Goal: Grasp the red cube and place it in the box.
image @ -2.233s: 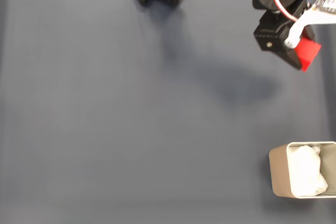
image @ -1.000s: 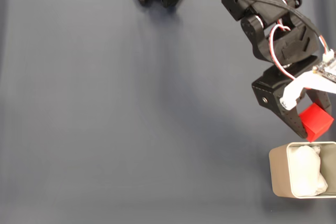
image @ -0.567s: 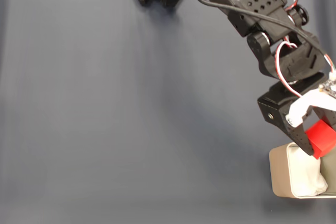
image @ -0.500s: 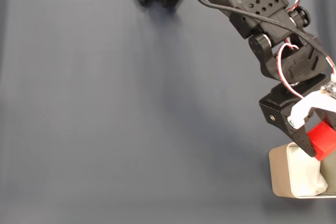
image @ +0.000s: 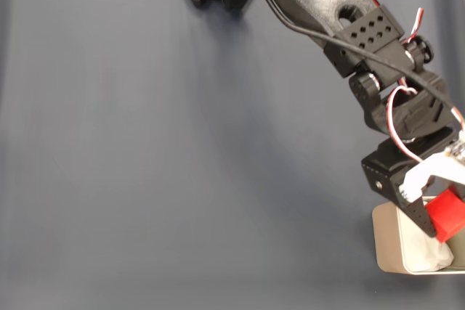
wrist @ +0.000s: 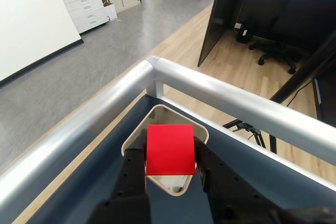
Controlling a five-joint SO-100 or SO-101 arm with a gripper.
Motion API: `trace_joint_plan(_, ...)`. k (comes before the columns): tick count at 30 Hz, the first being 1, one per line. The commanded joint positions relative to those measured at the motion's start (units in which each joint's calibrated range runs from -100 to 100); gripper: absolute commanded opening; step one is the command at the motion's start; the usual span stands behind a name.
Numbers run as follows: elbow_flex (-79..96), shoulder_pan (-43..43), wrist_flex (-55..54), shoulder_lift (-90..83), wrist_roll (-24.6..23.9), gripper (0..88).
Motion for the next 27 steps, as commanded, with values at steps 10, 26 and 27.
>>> trace_joint_plan(10, -8.30, 0.77, 0.35, 4.77, -0.68, 10.0)
trace_joint_plan(26, -10.03, 0.35, 0.02, 6.93, -0.63, 10.0)
trace_joint_plan(27, -10.12, 0.35, 0.02, 7.02, -0.59, 10.0)
